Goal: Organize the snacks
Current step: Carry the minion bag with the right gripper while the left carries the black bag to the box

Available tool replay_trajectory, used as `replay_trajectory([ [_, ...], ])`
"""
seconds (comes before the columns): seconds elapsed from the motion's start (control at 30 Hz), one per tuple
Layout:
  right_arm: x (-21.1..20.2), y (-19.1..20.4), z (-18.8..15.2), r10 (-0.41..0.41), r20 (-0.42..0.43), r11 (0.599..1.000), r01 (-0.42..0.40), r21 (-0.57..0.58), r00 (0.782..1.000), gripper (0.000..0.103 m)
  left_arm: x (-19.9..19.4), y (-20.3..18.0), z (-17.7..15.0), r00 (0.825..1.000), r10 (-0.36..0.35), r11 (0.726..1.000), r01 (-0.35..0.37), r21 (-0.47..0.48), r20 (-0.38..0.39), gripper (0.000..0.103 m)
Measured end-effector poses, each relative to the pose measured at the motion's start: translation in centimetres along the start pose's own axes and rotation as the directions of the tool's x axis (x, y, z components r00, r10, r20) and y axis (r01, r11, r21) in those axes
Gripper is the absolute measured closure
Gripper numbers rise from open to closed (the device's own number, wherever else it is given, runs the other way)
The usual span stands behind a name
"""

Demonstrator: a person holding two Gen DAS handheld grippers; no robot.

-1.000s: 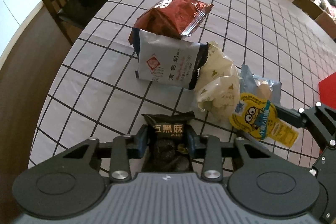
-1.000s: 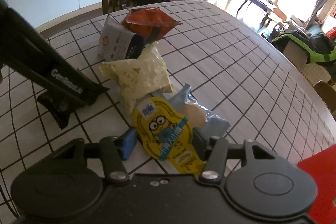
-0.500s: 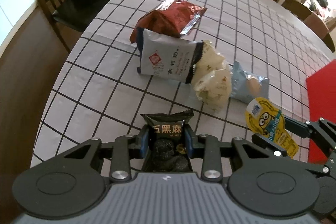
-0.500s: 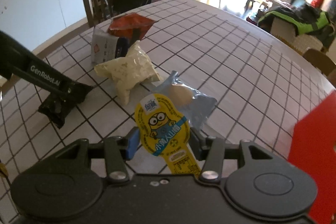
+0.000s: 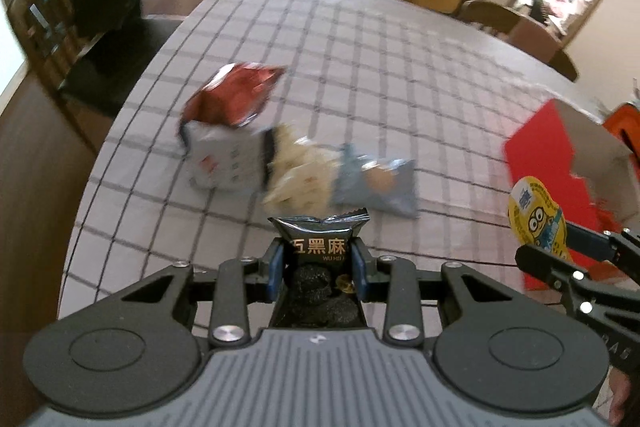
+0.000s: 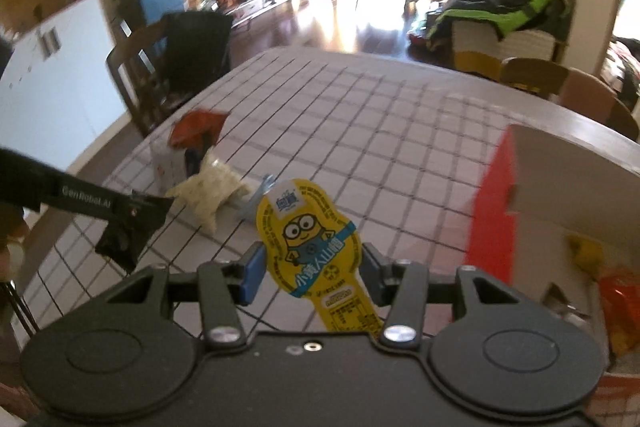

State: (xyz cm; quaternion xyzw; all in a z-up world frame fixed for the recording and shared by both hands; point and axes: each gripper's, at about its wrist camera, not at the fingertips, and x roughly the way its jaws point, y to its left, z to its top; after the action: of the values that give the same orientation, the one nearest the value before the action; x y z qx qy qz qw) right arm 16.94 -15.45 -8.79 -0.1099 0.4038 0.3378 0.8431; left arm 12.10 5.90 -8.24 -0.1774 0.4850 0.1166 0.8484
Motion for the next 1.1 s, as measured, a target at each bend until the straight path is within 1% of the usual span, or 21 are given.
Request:
replay_trajectory([
  [0.2,-3.5,-3.4,0.4,-0.055,0.05,0.996,0.052,0.073,0.997,0.053,-1.5,-4.6,1.0,0.997,-0.06,0.995,0.056,0.086,0.04,0.07],
  [0.33,-5.3,-5.8,0.1,-0.096,0.074,0.99,0.087,0.112,0.993,0.053,-2.0,-8.1,1.6,0.994,-0.1,0.986,0.092,0.136,0.051,0.07],
  [0.57,-7.2,-10.2,-0.3,-0.168,0.096,0.973,0.15,0.177,0.981,0.053,-2.3,-15.0,2.5,0.986,-0.149,0.964,0.129,0.234,0.069,0.07],
  [0.8,-7.2,-15.6,-1.4,-0.209,0.069,0.95,0.186,0.252,0.976,0.053,-0.6,-21.5,2.6,0.986,-0.161,0.942,0.139,0.307,0.049,0.07],
  [0.97,-6.4,-19.4,-2.2,-0.224,0.026,0.932,0.206,0.297,0.974,0.053,1.0,-25.3,2.8,0.986,-0.165,0.928,0.149,0.341,0.019,0.07],
  [1.1,-5.9,-21.9,-2.8,-0.251,-0.003,0.923,0.24,0.301,0.968,0.053,2.8,-27.6,2.9,0.987,-0.161,0.921,0.155,0.358,-0.014,0.07],
])
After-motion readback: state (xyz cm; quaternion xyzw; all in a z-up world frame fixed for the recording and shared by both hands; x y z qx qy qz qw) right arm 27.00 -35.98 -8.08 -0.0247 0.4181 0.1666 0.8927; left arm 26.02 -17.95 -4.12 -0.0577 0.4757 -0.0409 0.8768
